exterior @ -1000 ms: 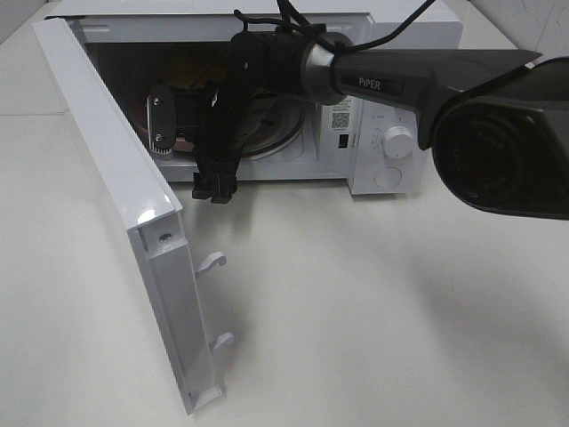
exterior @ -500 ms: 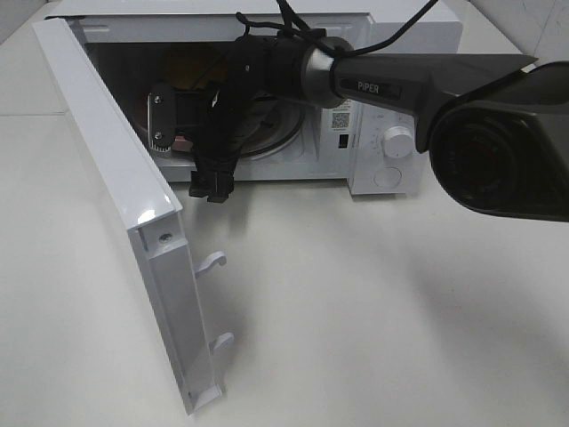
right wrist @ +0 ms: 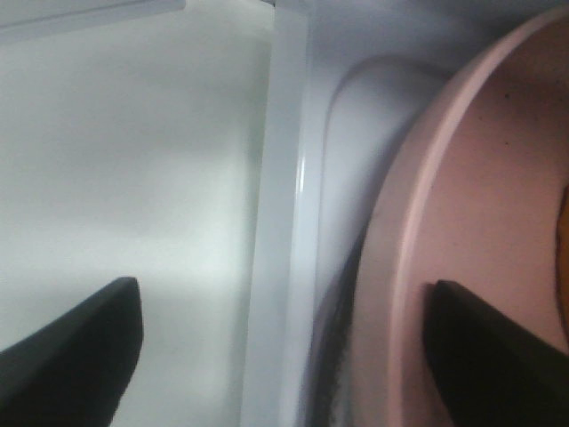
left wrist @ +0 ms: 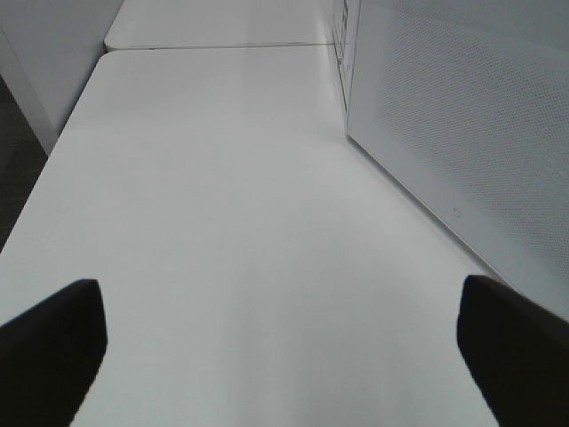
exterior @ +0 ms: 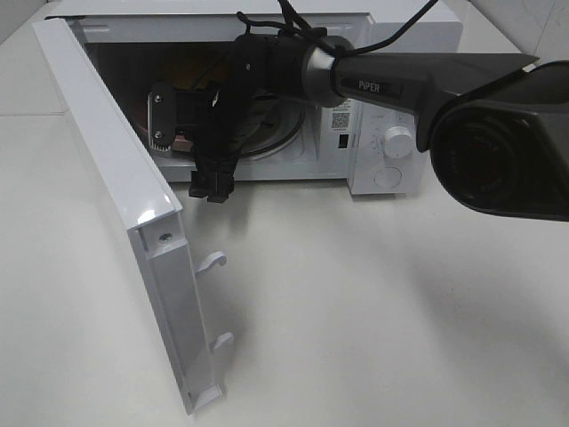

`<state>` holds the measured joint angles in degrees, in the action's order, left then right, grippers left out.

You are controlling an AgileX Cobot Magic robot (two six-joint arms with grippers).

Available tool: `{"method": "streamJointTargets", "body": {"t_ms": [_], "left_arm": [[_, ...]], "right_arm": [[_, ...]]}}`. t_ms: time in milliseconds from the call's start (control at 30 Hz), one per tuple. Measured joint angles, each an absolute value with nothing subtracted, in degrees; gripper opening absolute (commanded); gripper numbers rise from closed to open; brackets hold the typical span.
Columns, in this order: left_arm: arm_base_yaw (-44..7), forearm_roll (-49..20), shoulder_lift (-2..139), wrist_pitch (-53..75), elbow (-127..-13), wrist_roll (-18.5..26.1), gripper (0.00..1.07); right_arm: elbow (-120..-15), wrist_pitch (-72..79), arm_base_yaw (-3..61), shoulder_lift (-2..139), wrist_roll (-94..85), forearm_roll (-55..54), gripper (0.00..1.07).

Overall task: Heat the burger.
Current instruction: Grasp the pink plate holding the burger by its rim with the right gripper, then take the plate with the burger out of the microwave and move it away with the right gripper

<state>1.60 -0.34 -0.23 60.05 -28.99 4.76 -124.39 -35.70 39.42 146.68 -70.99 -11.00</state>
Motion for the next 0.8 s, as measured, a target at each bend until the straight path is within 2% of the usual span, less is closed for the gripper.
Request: {"method": "streamJointTargets", "body": {"t_ms": [67,100,133,167,200,233,267,300,333,367,800], "left_arm": [[1.60,-0.34,-0.23,60.05,-28.99,4.76,1.04],[1.60,-0.34,-0.23,60.05,-28.99,4.76,1.04],[1.60,-0.34,-0.23,60.05,-28.99,4.76,1.04],[1.60,-0.34,-0.23,60.05,-28.99,4.76,1.04],[1.60,-0.34,-0.23,60.05,-28.99,4.76,1.04],[1.60,-0.34,-0.23,60.05,-28.99,4.76,1.04],[1.60,-0.34,-0.23,60.05,-28.99,4.76,1.04],[1.60,-0.34,-0.23,60.05,-28.99,4.76,1.04],[1.60,-0.34,-0.23,60.05,-28.99,4.76,1.04],[1.60,-0.34,-0.23,60.05,-28.99,4.76,1.04],[1.60,-0.34,-0.23,60.05,-28.99,4.76,1.04]], "right_arm": [[-124.56,-35.98,39.42,146.68,-70.99,-11.00,0.69],[-124.62,-36.38,39.42,146.68,-70.99,-11.00,0.59],[-124.62,-36.38,39.42,146.68,-70.99,-11.00,0.59],[-124.62,-36.38,39.42,146.68,-70.99,-11.00,0.53],[-124.79,-36.38,39.42,146.68,-70.87,-11.00,0.37],[-124.79,-36.38,39.42,146.68,-70.87,-11.00,0.37],[-125.08,-36.27,39.36,146.51,-70.24,-11.00,0.29],[-125.13,-36.15,39.36,146.51,-69.56,-11.00,0.15],[-125.13,-36.15,39.36,146.51,-69.56,-11.00,0.15],[-125.19,-35.87,39.36,146.33,-68.24,-11.00,0.02],[-125.54,-37.99,39.30,145.88,-66.41,-10.89,0.00]]}}
